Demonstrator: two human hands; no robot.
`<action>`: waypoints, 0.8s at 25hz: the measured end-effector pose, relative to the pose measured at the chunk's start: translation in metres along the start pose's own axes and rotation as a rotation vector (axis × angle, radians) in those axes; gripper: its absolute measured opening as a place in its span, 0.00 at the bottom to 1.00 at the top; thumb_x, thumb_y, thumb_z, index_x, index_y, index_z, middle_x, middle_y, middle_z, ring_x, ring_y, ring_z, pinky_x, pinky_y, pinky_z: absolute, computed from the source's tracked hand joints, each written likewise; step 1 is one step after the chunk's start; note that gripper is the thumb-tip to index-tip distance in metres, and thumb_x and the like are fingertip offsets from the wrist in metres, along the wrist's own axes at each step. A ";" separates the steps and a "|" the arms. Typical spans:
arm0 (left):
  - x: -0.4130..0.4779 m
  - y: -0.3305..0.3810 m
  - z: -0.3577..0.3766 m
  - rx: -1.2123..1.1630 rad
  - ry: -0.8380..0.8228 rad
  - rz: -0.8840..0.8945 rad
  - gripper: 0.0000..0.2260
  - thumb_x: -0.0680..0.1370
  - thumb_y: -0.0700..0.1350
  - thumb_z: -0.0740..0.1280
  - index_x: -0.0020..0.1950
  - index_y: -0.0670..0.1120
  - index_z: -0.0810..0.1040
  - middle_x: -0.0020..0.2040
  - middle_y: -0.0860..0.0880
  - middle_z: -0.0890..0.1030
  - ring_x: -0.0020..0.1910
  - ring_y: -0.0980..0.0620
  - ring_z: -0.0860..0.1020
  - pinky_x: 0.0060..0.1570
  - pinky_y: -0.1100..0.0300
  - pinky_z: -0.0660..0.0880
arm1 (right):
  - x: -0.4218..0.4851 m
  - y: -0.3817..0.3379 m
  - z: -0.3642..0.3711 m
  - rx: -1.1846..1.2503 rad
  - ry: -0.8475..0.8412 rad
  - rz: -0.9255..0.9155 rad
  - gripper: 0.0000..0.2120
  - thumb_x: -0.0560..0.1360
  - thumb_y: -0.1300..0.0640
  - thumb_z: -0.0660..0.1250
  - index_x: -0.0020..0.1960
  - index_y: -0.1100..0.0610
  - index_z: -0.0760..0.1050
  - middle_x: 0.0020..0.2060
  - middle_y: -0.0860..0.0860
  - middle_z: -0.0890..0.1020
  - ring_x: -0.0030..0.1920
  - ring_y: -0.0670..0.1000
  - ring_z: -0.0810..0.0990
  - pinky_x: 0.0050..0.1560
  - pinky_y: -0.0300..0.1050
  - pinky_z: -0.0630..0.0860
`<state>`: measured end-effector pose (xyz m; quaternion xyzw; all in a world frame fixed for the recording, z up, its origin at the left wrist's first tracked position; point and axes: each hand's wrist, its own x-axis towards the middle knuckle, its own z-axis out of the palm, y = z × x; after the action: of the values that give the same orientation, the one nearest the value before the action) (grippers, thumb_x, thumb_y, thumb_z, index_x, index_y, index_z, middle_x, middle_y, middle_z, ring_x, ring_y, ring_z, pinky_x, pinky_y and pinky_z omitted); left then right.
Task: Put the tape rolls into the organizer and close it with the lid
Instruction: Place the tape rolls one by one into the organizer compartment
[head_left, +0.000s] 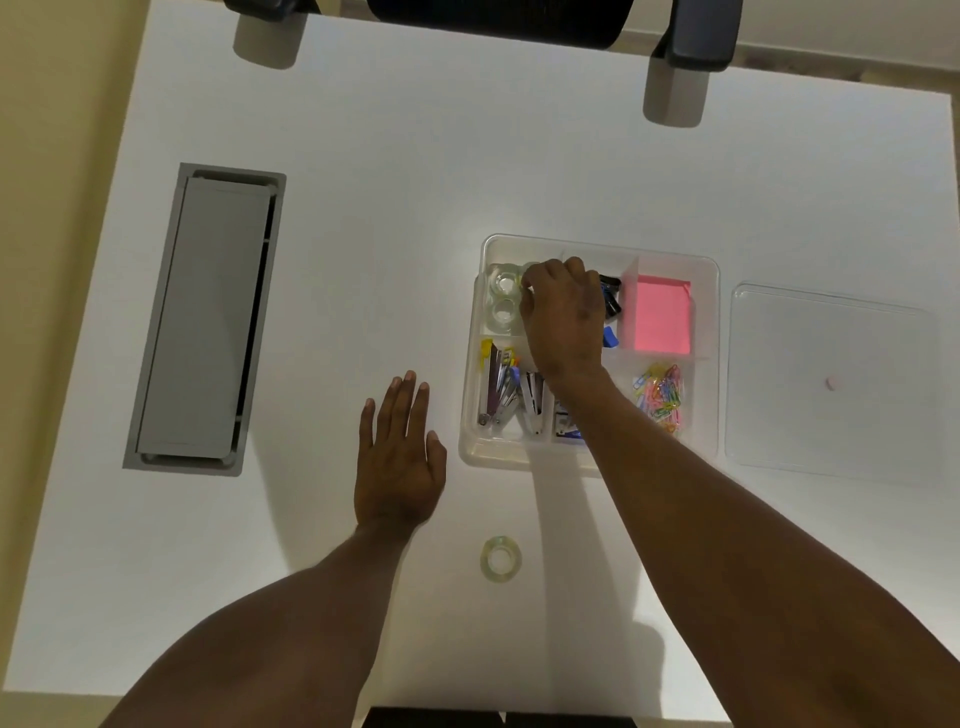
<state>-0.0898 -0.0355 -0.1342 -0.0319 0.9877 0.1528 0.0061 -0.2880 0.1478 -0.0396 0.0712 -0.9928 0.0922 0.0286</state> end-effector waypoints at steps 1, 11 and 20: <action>0.000 0.001 0.000 0.002 -0.006 -0.004 0.28 0.85 0.51 0.53 0.86 0.49 0.55 0.87 0.48 0.57 0.87 0.49 0.53 0.85 0.42 0.55 | -0.007 -0.002 0.000 0.027 0.034 0.001 0.05 0.75 0.64 0.67 0.47 0.57 0.80 0.44 0.53 0.83 0.47 0.56 0.77 0.48 0.51 0.73; 0.001 0.003 -0.006 0.004 -0.012 -0.004 0.27 0.86 0.53 0.48 0.85 0.48 0.59 0.86 0.47 0.59 0.87 0.48 0.56 0.85 0.42 0.55 | -0.104 -0.034 -0.001 0.228 0.163 0.023 0.07 0.77 0.57 0.71 0.53 0.58 0.79 0.46 0.54 0.82 0.47 0.53 0.79 0.50 0.49 0.76; -0.001 0.005 -0.009 0.008 -0.005 -0.011 0.27 0.86 0.53 0.51 0.85 0.48 0.59 0.87 0.48 0.58 0.87 0.48 0.55 0.84 0.42 0.55 | -0.239 -0.029 0.011 0.452 0.032 0.112 0.10 0.75 0.55 0.74 0.54 0.57 0.79 0.49 0.53 0.84 0.49 0.52 0.82 0.53 0.47 0.81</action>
<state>-0.0891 -0.0338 -0.1245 -0.0370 0.9881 0.1489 0.0096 -0.0486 0.1505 -0.0619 0.0190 -0.9486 0.3150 0.0226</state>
